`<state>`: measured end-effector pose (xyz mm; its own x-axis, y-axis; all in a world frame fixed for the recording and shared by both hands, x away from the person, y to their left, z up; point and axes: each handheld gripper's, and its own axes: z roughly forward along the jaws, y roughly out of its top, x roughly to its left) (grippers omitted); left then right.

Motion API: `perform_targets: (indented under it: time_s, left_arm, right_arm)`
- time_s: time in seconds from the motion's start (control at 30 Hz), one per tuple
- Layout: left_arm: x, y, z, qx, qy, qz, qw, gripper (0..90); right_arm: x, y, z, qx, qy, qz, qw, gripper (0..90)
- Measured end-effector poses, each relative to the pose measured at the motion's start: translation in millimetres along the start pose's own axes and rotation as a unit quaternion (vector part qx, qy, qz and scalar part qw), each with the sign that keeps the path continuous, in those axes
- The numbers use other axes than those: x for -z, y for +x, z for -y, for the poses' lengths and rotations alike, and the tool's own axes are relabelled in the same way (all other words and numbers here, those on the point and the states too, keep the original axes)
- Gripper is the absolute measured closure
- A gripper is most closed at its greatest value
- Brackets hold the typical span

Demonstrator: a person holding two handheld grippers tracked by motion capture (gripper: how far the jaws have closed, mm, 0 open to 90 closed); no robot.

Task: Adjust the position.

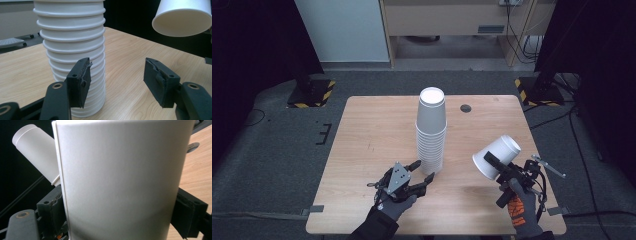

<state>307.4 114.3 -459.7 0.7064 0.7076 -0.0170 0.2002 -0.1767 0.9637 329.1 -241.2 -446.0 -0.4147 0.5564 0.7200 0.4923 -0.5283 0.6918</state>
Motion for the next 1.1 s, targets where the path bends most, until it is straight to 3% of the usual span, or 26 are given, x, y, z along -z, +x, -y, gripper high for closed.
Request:
perform_targets:
  time_s: [1.1]
  left_arm:
    - [-48.2,-29.5,-18.6,-0.007,-0.017,0.047,0.9987,42.9]
  right_arm:
    - [-4.1,-0.8,2.6,-0.007,0.007,-0.009,0.9999,15.0]
